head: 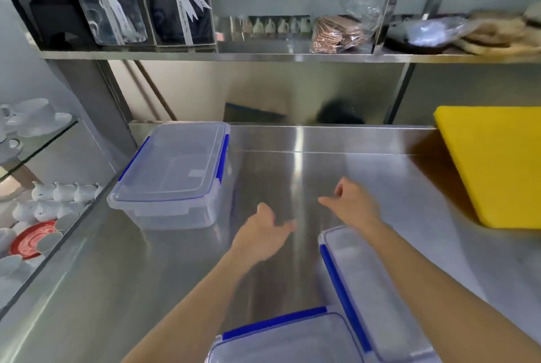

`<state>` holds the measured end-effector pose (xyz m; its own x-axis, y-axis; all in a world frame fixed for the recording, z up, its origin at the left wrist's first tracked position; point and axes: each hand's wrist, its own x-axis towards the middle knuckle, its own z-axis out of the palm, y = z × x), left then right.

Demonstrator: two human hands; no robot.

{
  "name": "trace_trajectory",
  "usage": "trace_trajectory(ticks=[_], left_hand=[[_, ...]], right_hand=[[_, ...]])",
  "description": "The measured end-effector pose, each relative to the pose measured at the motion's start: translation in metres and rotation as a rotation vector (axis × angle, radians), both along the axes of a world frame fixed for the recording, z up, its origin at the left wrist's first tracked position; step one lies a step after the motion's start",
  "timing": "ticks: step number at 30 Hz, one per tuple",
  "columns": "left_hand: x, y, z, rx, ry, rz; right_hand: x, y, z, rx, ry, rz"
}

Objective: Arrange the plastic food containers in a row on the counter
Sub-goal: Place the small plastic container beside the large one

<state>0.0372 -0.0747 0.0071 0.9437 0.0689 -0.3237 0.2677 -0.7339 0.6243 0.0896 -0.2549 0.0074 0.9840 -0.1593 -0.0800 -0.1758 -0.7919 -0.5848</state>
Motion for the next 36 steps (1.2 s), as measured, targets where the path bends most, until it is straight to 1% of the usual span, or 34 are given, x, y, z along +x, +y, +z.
trace_trajectory(ticks=[2, 4, 5, 6, 7, 9, 11, 13, 14, 16, 18, 19, 20, 21, 22, 23, 24, 25, 26, 27, 28, 30, 31, 34, 36], left_hand=[[-0.004, -0.021, -0.007, -0.012, 0.179, -0.139], [-0.006, -0.038, -0.012, -0.07, 0.349, -0.283], [-0.008, -0.044, -0.014, -0.088, 0.415, -0.329], [-0.009, -0.049, -0.016, -0.089, 0.451, -0.352], [-0.01, -0.053, -0.018, -0.086, 0.463, -0.376], [-0.012, -0.058, -0.02, -0.115, 0.447, -0.413], [-0.013, -0.062, -0.021, -0.188, 0.448, -0.434], [-0.012, -0.063, -0.022, -0.275, 0.441, -0.402], [-0.012, -0.062, -0.023, -0.336, 0.412, -0.358], [-0.009, -0.06, -0.025, -0.491, 0.351, -0.196], [-0.009, -0.056, -0.027, -0.547, 0.273, -0.091], [-0.009, -0.053, -0.027, -0.557, 0.246, -0.095], [-0.008, -0.05, -0.028, -0.564, 0.236, -0.129], [-0.006, -0.046, -0.031, -0.556, 0.245, -0.181], [-0.004, -0.04, -0.035, -0.507, 0.244, -0.246], [-0.003, -0.034, -0.039, -0.416, 0.217, -0.318], [-0.002, -0.028, -0.044, -0.303, 0.172, -0.386], [-0.002, -0.022, -0.048, -0.18, 0.125, -0.433], [-0.001, -0.017, -0.054, -0.077, 0.084, -0.449], [-0.002, -0.014, -0.058, -0.029, 0.059, -0.439], [-0.001, -0.011, -0.062, -0.027, 0.023, -0.426], [0.001, -0.006, -0.066, -0.101, -0.03, -0.391], [0.002, -0.003, -0.064, -0.149, -0.045, -0.375], [0.008, 0.007, -0.056, -0.239, -0.114, -0.334], [0.012, 0.012, -0.053, -0.214, -0.163, -0.243]], right_hand=[[-0.009, -0.036, 0.005, -0.071, 0.192, -0.001], [-0.025, -0.067, 0.015, -0.209, 0.426, 0.069], [-0.034, -0.079, 0.018, -0.272, 0.516, 0.098], [-0.043, -0.088, 0.021, -0.293, 0.579, 0.101], [-0.051, -0.097, 0.021, -0.256, 0.632, 0.083], [-0.062, -0.108, 0.015, -0.075, 0.688, 0.021], [-0.065, -0.113, 0.003, 0.032, 0.656, -0.016], [-0.065, -0.114, -0.008, 0.093, 0.556, -0.055], [-0.065, -0.112, -0.011, 0.13, 0.496, -0.087], [-0.062, -0.105, -0.019, 0.214, 0.351, -0.173], [-0.059, -0.094, -0.027, 0.332, 0.177, -0.27], [-0.057, -0.087, -0.028, 0.421, 0.14, -0.278], [-0.056, -0.082, -0.027, 0.545, 0.143, -0.233], [-0.056, -0.078, -0.027, 0.693, 0.2, -0.142], [-0.057, -0.076, -0.025, 0.824, 0.304, -0.018], [-0.058, -0.076, -0.024, 0.898, 0.43, 0.119], [-0.059, -0.079, -0.024, 0.903, 0.566, 0.237], [-0.058, -0.081, -0.027, 0.858, 0.675, 0.306], [-0.058, -0.079, -0.026, 0.803, 0.73, 0.351], [-0.056, -0.076, -0.028, 0.735, 0.734, 0.373], [-0.056, -0.07, -0.026, 0.66, 0.696, 0.392], [-0.052, -0.058, -0.026, 0.519, 0.567, 0.418], [-0.048, -0.053, -0.027, 0.488, 0.504, 0.413], [-0.038, -0.042, -0.034, 0.505, 0.396, 0.378], [-0.029, -0.035, -0.039, 0.52, 0.353, 0.367]])
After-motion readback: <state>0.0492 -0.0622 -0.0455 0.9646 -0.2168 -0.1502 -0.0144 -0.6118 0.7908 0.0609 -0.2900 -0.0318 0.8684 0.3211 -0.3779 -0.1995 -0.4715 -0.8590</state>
